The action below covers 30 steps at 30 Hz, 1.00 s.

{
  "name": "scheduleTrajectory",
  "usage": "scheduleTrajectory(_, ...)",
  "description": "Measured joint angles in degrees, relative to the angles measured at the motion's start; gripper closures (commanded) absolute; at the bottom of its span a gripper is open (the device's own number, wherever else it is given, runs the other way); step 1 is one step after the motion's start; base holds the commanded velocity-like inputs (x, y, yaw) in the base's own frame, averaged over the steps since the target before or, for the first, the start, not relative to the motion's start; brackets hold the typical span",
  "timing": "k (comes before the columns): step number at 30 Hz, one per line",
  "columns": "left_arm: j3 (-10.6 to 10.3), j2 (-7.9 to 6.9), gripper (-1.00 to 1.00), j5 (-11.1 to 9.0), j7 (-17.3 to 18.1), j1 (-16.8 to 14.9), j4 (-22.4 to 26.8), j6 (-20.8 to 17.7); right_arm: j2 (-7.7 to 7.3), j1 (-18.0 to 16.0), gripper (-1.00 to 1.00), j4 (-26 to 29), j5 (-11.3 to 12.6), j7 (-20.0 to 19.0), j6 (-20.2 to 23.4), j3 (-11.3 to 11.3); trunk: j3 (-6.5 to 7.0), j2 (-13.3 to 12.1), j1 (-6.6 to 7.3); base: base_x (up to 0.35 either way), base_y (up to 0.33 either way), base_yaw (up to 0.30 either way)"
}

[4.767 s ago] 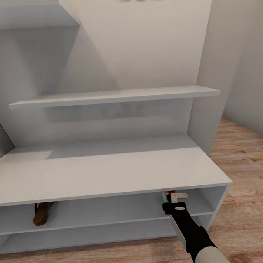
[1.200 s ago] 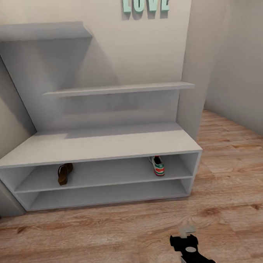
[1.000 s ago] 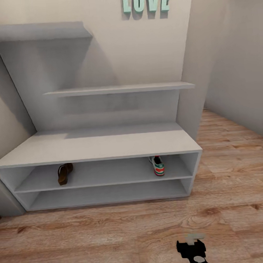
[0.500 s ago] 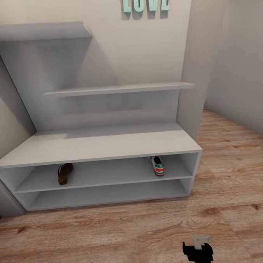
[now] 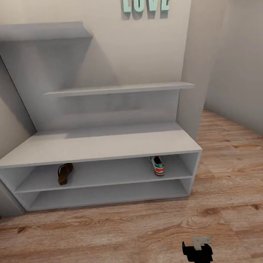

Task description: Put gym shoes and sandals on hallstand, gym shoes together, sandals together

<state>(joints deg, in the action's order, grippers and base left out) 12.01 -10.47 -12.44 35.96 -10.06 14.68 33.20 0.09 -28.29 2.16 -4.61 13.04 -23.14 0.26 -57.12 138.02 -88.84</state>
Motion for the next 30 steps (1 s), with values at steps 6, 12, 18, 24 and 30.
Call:
scheduleTrajectory(6, 0.03, 0.01, -1.00, -0.18, -1.92, -0.01, -0.46, 0.09, -0.05, 0.01, -1.00, 0.12, 0.00, 0.05, -0.01, -0.05, 0.00, 0.00, 0.00, 0.000, 0.000, 0.000)
scheduleTrajectory(12, 0.10, 0.08, -1.00, -0.15, -4.20, -0.01, -0.52, 0.09, -0.43, 0.01, -1.00, 0.31, -0.04, 0.06, -0.01, -0.03, 0.00, 0.00, 0.00, 0.000, 0.000, -0.003)
scheduleTrajectory(18, -0.11, 0.10, -1.00, -0.01, -5.77, -0.02, -0.63, 0.17, -2.11, 0.00, -1.00, 0.43, 0.05, 0.13, 0.02, -0.04, 0.00, 0.00, 0.00, 0.000, 0.000, -0.125)
scheduleTrajectory(24, -0.15, 0.11, -1.00, -0.07, -5.87, -0.03, -0.62, 0.21, -2.16, 0.01, -1.00, 0.31, 0.23, 0.20, 0.07, -0.10, 0.00, 0.00, 0.00, 0.000, 0.000, -0.232)
scheduleTrajectory(30, -0.21, 0.11, -1.00, -0.07, -5.86, -0.03, -0.58, 0.25, -1.97, 0.03, -1.00, 0.05, 0.29, 0.23, 0.16, -0.14, 0.00, 0.00, 0.00, 0.000, 0.000, -0.263)
